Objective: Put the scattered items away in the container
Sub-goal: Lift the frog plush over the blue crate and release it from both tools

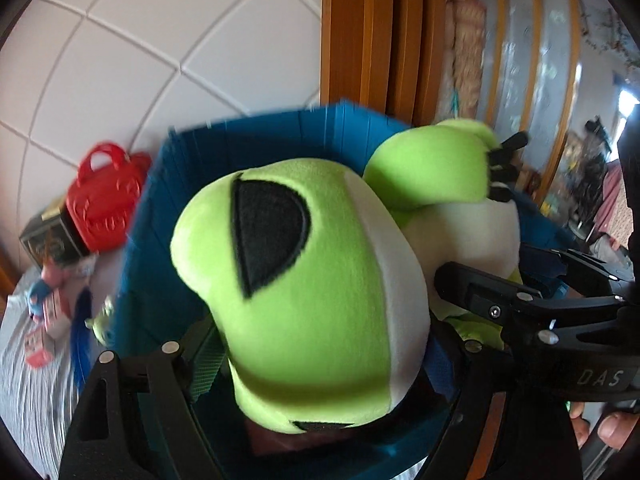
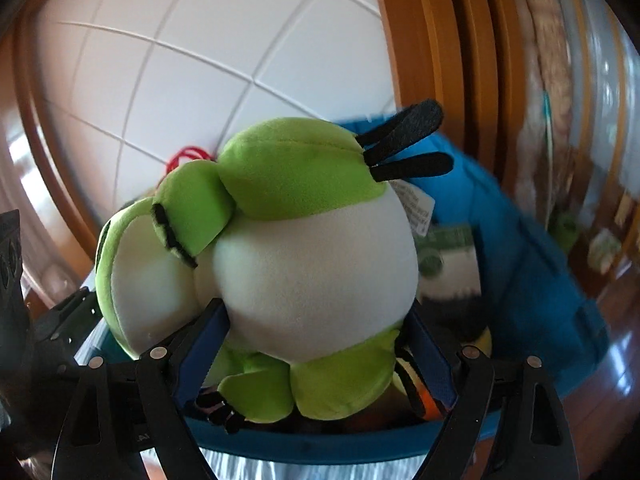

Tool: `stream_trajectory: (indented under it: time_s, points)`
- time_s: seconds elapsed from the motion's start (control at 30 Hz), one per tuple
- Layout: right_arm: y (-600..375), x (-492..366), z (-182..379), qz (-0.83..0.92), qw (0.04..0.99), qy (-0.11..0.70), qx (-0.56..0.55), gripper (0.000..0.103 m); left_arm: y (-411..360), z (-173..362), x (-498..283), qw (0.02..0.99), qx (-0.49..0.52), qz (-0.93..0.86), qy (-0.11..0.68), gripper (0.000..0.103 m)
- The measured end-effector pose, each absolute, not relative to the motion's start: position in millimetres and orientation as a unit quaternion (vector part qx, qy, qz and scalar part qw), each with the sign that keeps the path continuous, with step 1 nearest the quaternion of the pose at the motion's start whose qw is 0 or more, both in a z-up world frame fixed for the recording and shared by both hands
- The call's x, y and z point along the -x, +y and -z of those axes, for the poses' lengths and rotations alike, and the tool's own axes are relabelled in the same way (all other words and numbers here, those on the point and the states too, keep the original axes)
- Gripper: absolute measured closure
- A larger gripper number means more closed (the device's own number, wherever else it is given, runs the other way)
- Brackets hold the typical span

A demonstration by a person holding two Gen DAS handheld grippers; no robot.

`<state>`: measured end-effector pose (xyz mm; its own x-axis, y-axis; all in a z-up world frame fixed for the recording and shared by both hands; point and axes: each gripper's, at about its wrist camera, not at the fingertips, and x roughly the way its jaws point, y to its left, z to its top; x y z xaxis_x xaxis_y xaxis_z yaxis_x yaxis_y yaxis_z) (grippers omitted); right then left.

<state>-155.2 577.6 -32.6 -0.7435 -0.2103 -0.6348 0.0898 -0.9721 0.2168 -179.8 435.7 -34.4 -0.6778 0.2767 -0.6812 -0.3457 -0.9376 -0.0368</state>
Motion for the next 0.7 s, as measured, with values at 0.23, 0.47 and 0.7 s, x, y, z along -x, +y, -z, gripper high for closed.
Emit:
stream_trajectory:
  time_s: [0.23, 0.47, 0.7]
  points:
    - [606.0, 158.2, 64.2, 0.919, 0.094, -0.085, -0.374, 0.013, 442.8, 47.1, 170.5, 0.143, 0.374, -0.915, 0.051, 0.017]
    - [602.4, 146.8, 46.8, 0.925, 0.106, -0.085, -0.355, 0.0, 447.3, 43.5, 149.9, 0.132, 0.372, -0.918, 0.038, 0.013]
    - [620.4, 122.3, 32.9, 0.934, 0.097, -0.1, -0.329, 0.0, 432.9, 27.9, 112.3, 0.111, 0.324, -0.939, 0.035, 0.013]
